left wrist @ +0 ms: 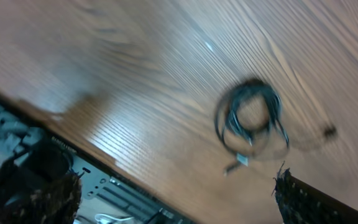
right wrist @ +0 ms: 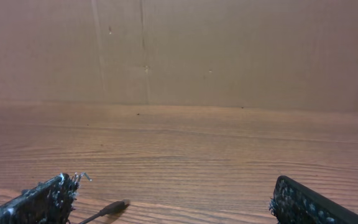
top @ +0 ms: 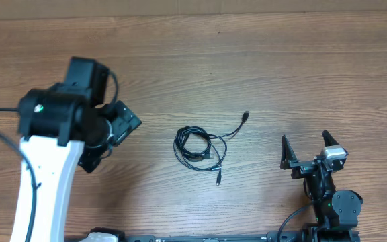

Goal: Untangle cables
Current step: 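Raise the left arm and swing its gripper over the cable bundle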

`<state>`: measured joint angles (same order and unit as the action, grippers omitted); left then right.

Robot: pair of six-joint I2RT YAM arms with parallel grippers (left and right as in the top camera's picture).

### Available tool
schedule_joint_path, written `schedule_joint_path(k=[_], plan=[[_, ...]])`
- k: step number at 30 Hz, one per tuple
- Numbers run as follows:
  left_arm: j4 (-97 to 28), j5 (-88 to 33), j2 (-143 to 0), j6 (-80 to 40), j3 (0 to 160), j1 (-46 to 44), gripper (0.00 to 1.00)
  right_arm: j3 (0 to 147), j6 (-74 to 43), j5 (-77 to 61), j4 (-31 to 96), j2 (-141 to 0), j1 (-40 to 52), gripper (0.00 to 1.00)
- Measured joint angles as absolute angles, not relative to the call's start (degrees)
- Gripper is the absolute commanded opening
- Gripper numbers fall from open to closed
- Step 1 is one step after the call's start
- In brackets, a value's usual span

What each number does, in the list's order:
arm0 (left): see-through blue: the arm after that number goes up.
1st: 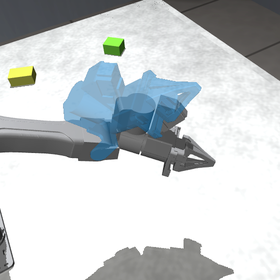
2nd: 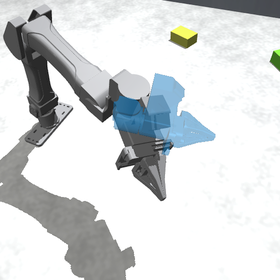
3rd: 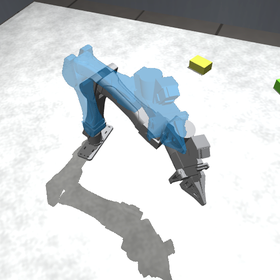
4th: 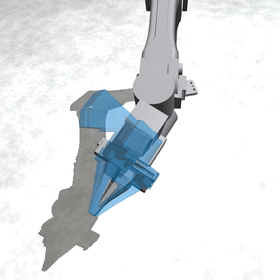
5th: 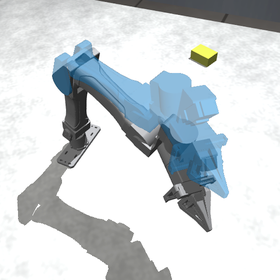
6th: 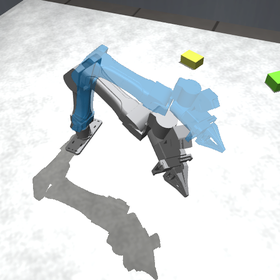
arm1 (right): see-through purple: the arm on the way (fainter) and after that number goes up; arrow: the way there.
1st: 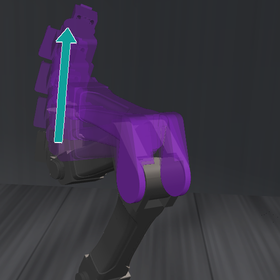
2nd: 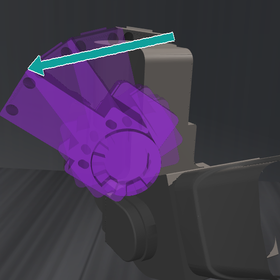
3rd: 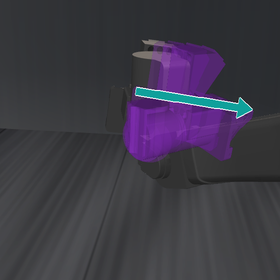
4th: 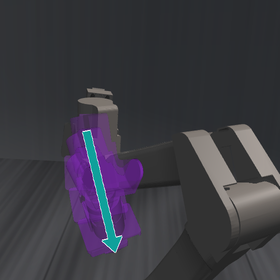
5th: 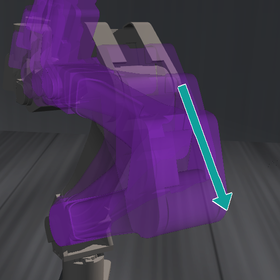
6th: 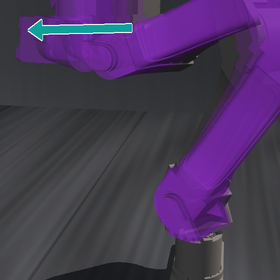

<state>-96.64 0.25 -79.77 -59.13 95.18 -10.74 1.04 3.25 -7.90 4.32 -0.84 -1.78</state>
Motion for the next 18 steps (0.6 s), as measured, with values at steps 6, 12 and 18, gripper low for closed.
schedule_joint_path(k=[6, 12, 18], plan=[[-96.64, 7.05, -88.42, -68.75, 95.18, -17.41, 1.00, 1.04, 3.25, -7.90, 4.34, -0.84, -1.78, 1.00], [-96.60, 7.66, -99.24, -57.93, 95.15, -25.17, 0.99, 1.04, 3.25, -7.88, 4.32, -0.84, -1.78, 1.00], [-96.25, -6.24, -108.14, -27.20, 95.09, -30.46, 1.00, 1.04, 3.22, -7.88, 4.34, -0.84, -1.78, 1.00]])
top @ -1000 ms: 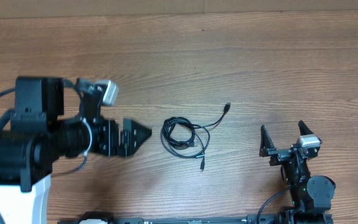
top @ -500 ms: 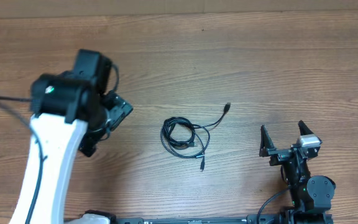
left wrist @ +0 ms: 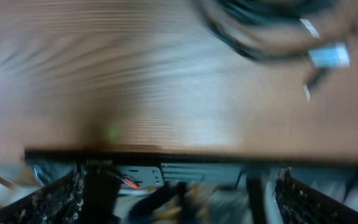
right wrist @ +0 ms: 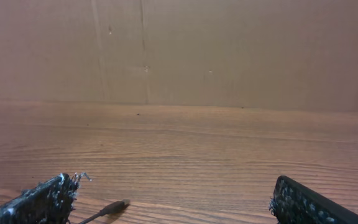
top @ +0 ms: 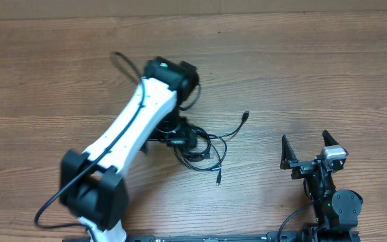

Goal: Untangle cables
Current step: 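Raise the left arm and swing its gripper over the cable bundle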

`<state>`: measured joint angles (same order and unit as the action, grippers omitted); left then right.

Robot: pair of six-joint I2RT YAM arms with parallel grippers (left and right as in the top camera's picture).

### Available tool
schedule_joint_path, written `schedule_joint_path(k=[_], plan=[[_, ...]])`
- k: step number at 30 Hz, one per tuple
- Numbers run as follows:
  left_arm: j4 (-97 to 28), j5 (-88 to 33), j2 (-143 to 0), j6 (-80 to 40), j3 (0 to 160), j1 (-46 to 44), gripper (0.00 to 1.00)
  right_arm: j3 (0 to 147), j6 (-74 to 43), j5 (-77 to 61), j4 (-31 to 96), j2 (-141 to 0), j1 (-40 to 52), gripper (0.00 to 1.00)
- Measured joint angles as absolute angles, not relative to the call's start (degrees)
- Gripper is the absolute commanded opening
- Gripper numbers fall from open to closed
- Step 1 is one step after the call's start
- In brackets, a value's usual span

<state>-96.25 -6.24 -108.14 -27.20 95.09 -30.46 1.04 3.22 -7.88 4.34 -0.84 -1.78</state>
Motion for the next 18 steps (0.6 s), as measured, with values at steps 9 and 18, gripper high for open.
schedule_joint_path(k=[9, 18], plan=[[-74.70, -5.08, -111.81, -7.01, 94.85, -31.99, 1.00, 1.04, 3.25, -7.90, 4.32, -0.84, -1.78, 1.00], [-66.22, 18.15, -112.36, -12.14, 94.87, -31.73, 0.99, 1.04, 3.25, -7.90, 4.36, -0.84, -1.78, 1.00]])
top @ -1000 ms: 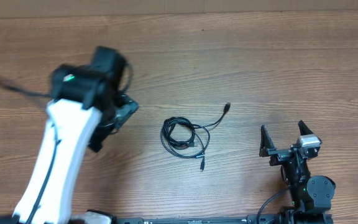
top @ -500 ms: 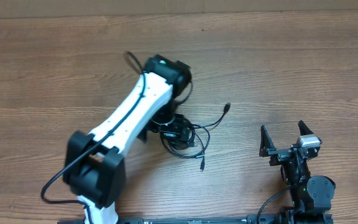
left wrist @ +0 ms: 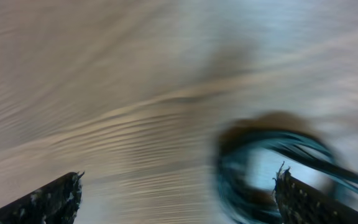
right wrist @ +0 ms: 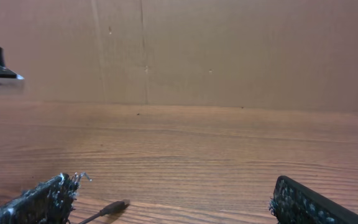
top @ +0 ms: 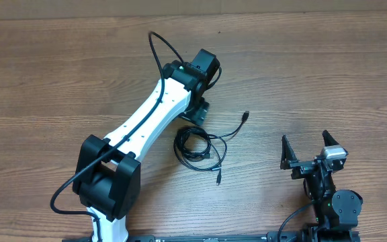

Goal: Untangle cables
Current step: 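Raise the left arm and swing its gripper over the cable bundle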

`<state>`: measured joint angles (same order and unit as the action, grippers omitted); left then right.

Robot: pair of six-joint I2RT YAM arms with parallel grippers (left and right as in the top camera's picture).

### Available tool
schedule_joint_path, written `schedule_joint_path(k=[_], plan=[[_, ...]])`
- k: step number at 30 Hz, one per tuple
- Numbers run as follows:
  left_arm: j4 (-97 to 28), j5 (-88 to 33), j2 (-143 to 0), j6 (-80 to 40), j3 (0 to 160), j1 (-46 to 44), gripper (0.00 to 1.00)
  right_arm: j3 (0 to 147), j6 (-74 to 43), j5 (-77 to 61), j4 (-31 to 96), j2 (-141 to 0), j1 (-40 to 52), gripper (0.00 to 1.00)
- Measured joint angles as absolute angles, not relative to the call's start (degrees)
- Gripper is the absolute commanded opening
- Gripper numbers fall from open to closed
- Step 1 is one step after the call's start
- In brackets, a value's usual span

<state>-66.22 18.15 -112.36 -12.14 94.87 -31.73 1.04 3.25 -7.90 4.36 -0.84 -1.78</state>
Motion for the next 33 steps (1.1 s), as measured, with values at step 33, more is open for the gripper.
schedule_joint_path(k=[33], plan=[[-58.74, 4.40, -64.86, -13.34, 67.99, -16.69, 0.99, 1.04, 3.25, -7.92, 4.34, -0.84, -1.78, 1.00]])
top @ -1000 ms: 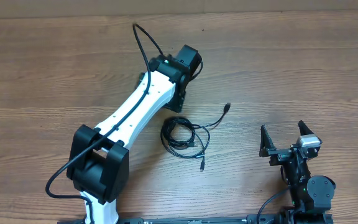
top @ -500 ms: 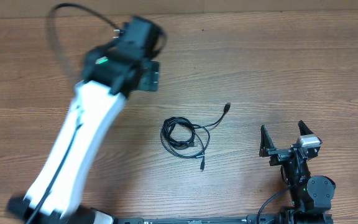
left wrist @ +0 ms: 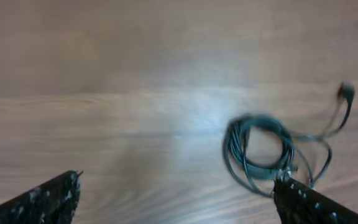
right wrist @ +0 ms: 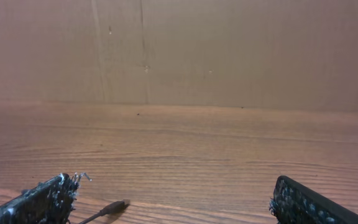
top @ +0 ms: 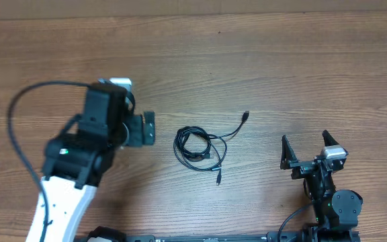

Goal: Untangle cables
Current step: 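Raise the left arm and swing its gripper over the cable bundle, then lower the left gripper and grasp the black cable bundle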

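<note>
A thin black cable (top: 197,148) lies on the wooden table, wound into a loose coil. One plug end (top: 246,115) trails off to the far right and another (top: 218,179) lies toward the front. In the blurred left wrist view the coil (left wrist: 260,149) sits at the right. My left gripper (left wrist: 176,200) is open and empty, just left of the coil (top: 144,128). My right gripper (top: 306,140) stands open and empty to the right of the cable. A plug (right wrist: 114,206) lies by its left finger (right wrist: 42,199).
The wooden table (top: 301,74) stretches bare around the cable. A brown cardboard wall (right wrist: 229,50) stands at the far edge. The left arm's white link (top: 59,202) lies over the front left of the table.
My left arm was stretched across the table with its gripper just behind the coil. Now it is drawn back, with the gripper to the left of the coil. The cable and right arm are unchanged.
My left gripper was at the left of the table, away from the cable. Then it was at the coil's left edge, then behind the coil, and now it is left of it again. The cable's shape has stayed the same and the right gripper has stayed open.
</note>
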`<state>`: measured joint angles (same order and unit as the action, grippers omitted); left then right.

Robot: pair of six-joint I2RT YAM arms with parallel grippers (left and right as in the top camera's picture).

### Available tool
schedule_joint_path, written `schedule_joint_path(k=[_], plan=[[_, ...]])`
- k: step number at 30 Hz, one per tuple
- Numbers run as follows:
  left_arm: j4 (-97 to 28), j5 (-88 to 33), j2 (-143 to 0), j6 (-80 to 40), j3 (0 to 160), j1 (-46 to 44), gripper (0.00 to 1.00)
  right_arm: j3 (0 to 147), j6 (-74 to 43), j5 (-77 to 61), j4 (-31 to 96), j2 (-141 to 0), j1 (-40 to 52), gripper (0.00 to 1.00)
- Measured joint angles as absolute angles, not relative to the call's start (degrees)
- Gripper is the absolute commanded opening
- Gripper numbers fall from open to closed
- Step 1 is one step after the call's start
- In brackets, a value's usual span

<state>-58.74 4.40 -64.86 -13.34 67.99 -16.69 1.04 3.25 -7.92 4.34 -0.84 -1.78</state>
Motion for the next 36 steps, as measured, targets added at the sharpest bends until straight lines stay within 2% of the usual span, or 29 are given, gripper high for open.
schedule_joint_path(k=[6, 16, 22, 36], plan=[[-53.47, -2.42, -66.67, -13.37, 58.00, -16.60, 0.99, 1.04, 3.27, -7.88, 4.34, -0.84, -1.78, 1.00], [-38.89, -10.13, -78.96, -8.32, 57.23, -16.67, 0.99, 1.04, 3.25, -7.88, 4.32, -0.84, -1.78, 1.00], [-36.29, -14.15, -85.54, -7.05, 57.23, -19.57, 1.00, 1.04, 3.22, -7.90, 4.29, -0.84, -1.78, 1.00], [-30.63, -10.20, -88.42, -2.79, 56.97, -27.24, 0.99, 1.04, 3.22, -7.90, 4.32, -0.84, -1.78, 1.00]])
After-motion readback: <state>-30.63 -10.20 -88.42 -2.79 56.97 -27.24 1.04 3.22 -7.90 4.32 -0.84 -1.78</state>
